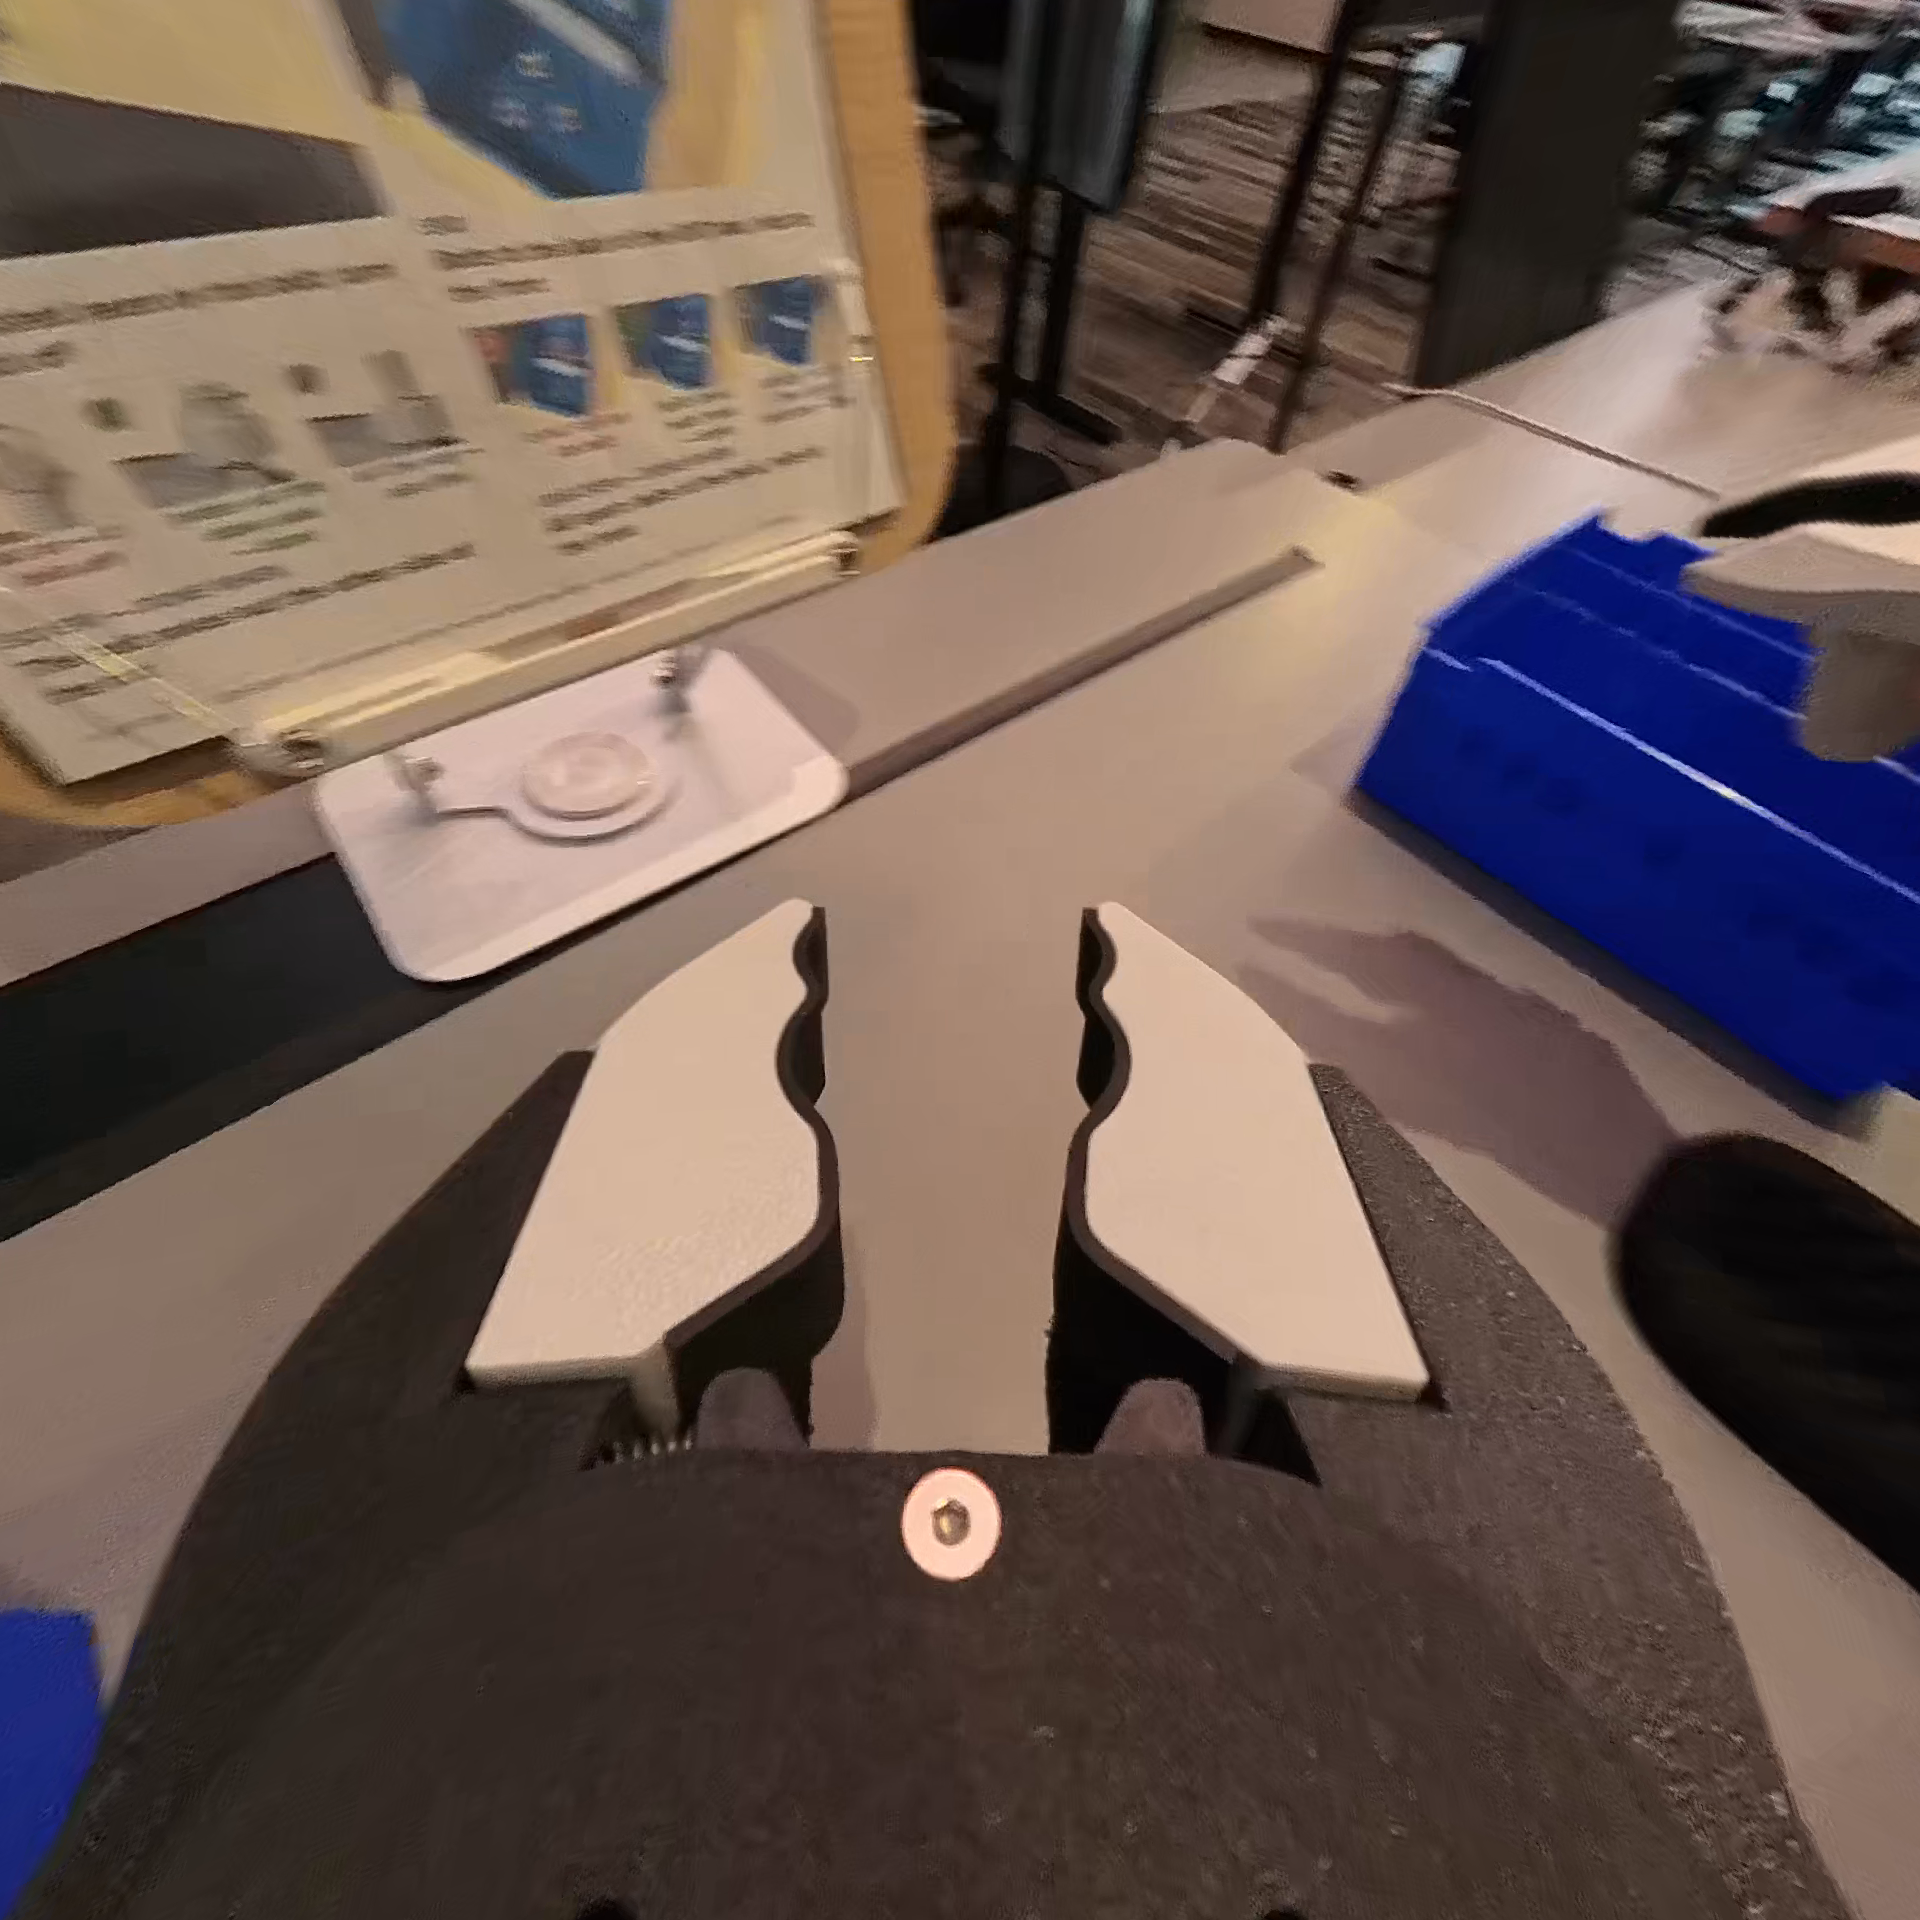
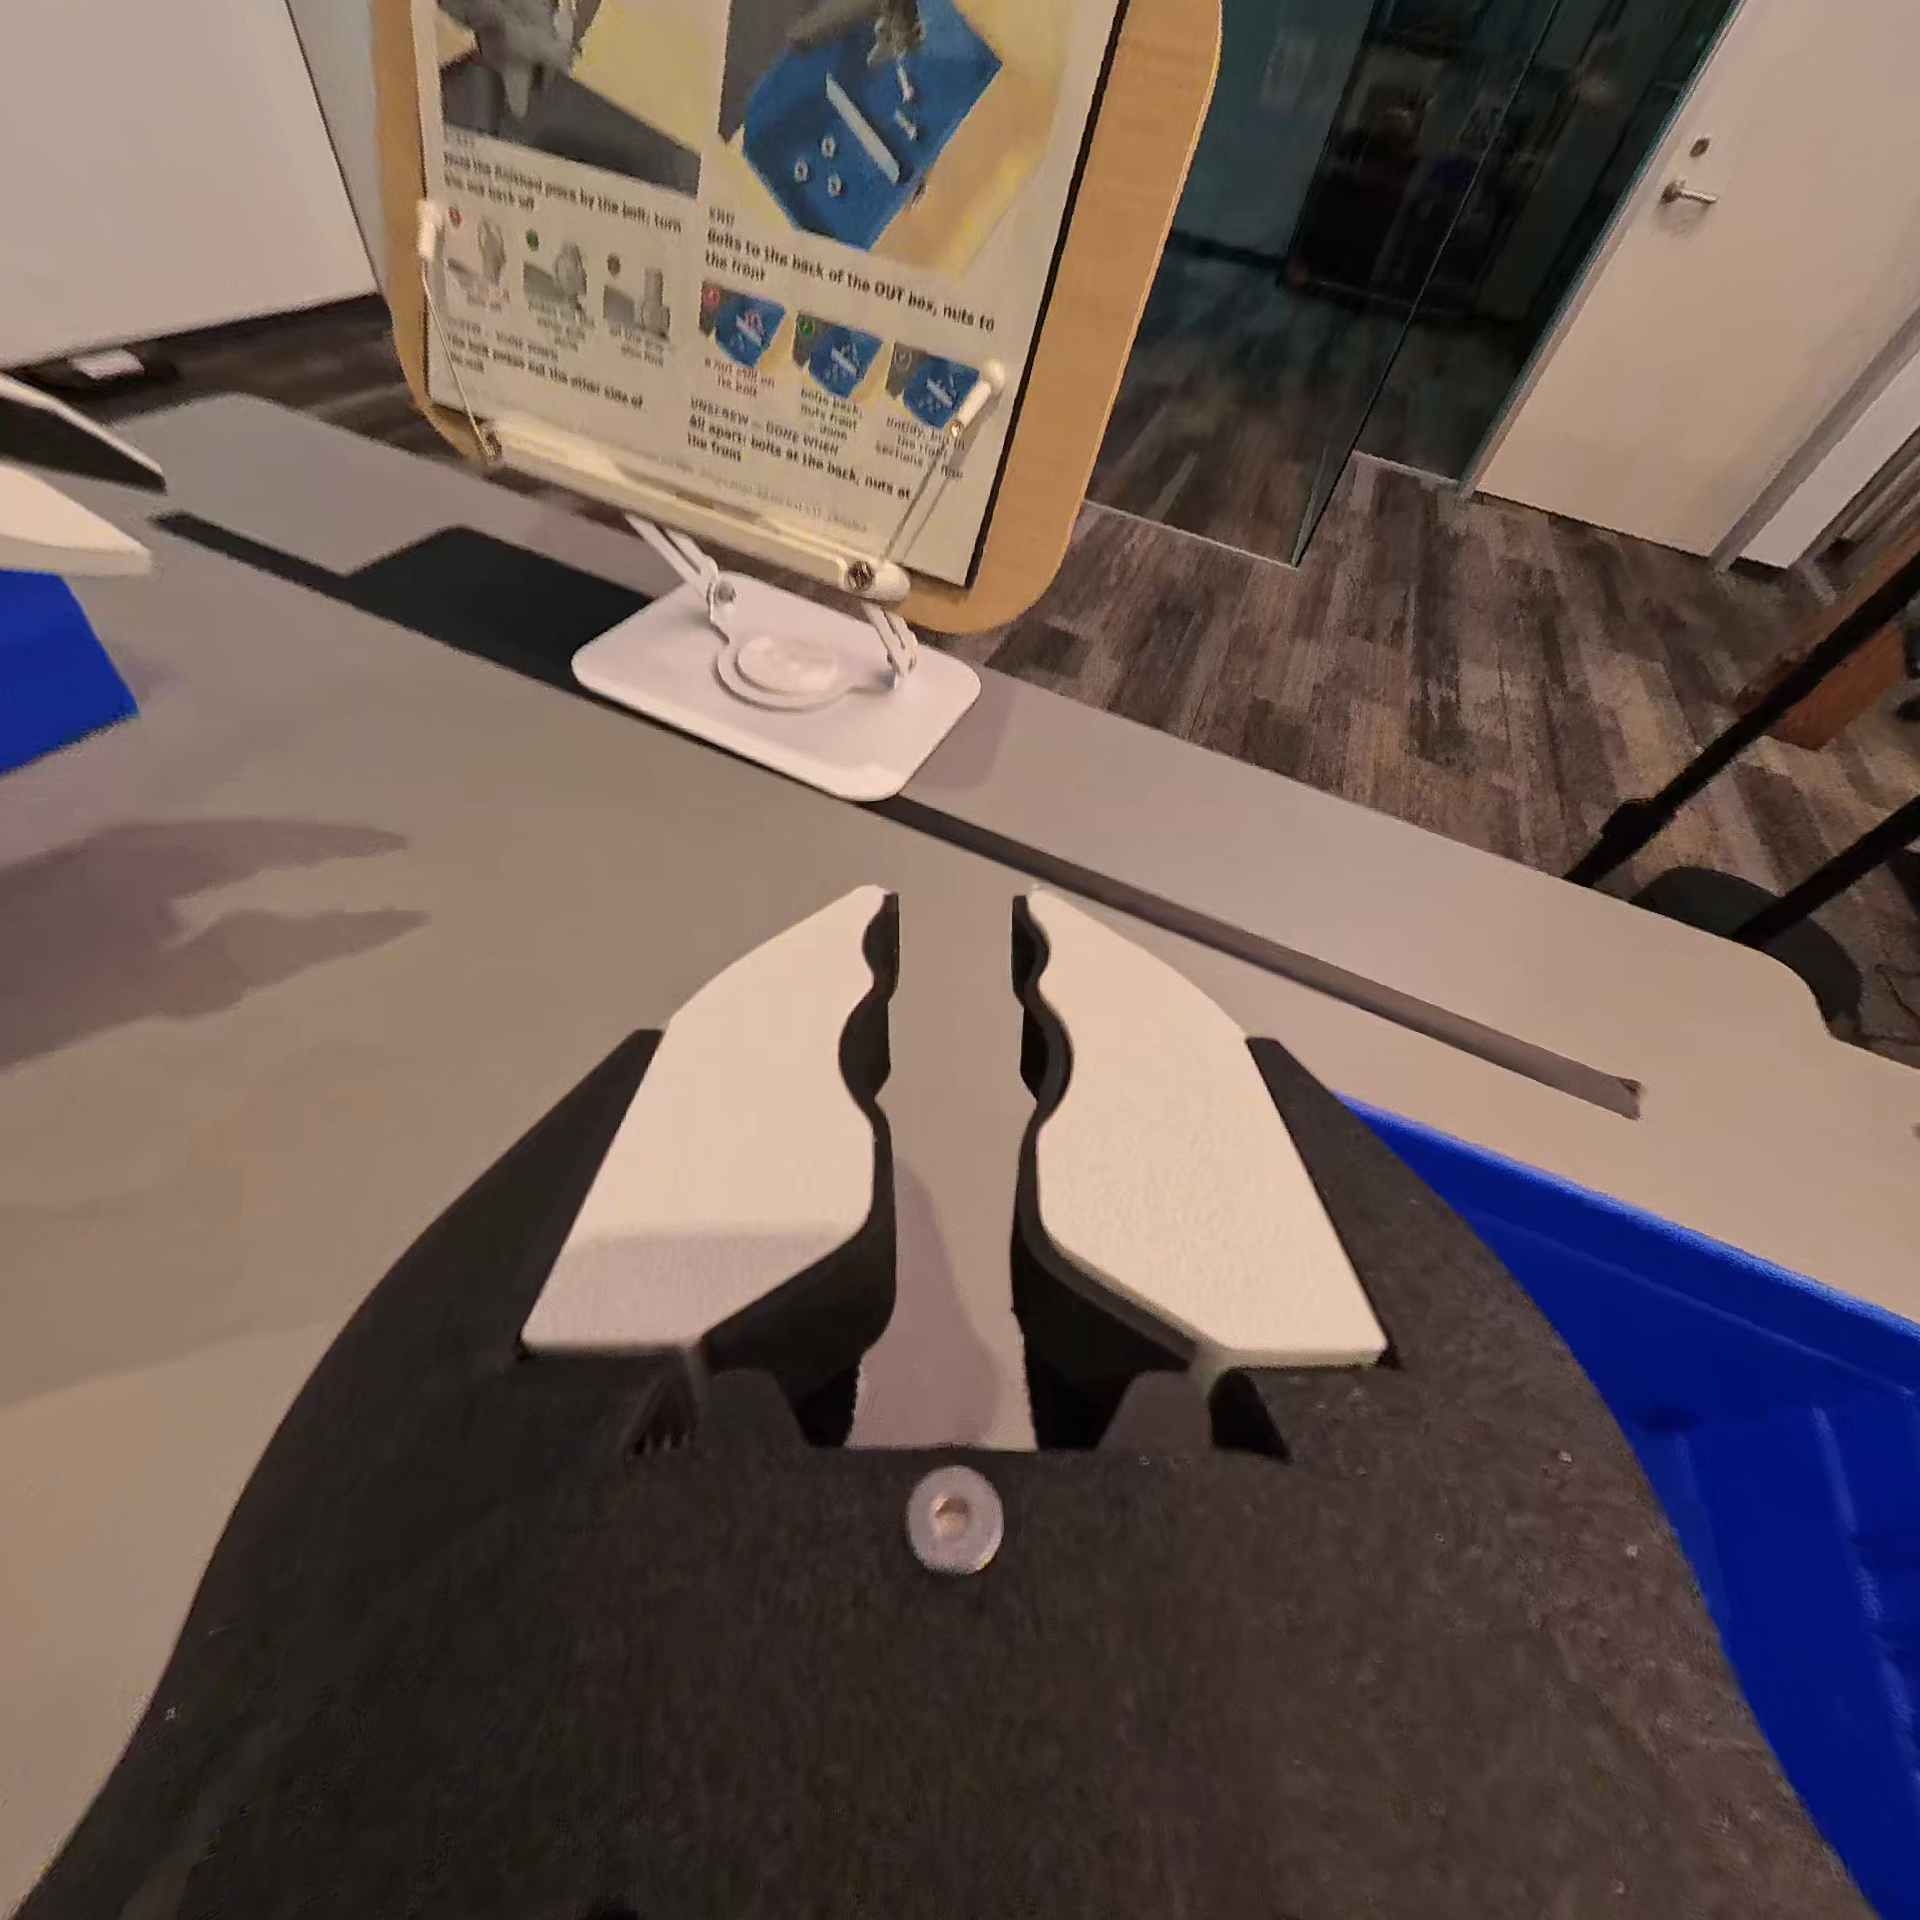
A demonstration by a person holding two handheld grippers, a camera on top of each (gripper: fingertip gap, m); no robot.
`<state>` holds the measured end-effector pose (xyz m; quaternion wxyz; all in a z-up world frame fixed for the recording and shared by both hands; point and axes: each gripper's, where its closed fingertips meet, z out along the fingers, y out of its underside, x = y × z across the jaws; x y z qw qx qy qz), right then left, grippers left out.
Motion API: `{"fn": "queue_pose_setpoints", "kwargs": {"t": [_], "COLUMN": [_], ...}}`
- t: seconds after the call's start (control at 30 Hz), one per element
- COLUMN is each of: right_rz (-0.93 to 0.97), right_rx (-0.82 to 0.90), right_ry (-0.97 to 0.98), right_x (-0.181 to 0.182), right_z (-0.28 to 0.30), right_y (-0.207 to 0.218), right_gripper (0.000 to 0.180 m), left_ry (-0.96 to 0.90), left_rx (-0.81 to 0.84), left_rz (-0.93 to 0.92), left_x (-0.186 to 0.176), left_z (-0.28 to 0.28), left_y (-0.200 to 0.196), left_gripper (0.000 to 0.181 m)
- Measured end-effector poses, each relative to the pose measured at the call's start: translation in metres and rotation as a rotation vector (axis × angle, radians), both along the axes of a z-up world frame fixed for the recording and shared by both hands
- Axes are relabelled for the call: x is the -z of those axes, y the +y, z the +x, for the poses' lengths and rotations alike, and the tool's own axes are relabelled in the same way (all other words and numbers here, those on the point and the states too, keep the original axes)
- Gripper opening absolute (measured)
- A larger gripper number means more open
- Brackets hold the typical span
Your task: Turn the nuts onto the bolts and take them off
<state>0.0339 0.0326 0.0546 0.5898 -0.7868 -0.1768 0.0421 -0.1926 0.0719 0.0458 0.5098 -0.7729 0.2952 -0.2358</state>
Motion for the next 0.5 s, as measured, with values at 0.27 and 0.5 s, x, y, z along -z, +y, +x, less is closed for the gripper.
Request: {"fn": "queue_pose_setpoints", "kwargs": {"t": [0.27,0.5], "right_rz": [-0.207,-0.44], "right_rx": [0.165,0.351], "right_ry": [-0.223,-0.225], "right_x": [0.004,0.033], "right_z": [0.126,0.27], "right_y": [-0.062,-0.093], "right_gripper": [0.013,0.023], "left_ry": [0.142,0.506], "left_rx": [-0.028,-0.55], "left_rz": [0.142,0.121], "left_x": [-0.043,-0.017], "left_z": [-0.01,-0.187], "left_y": [-0.049,-0.08], "left_gripper": [0.047,0.033]}}
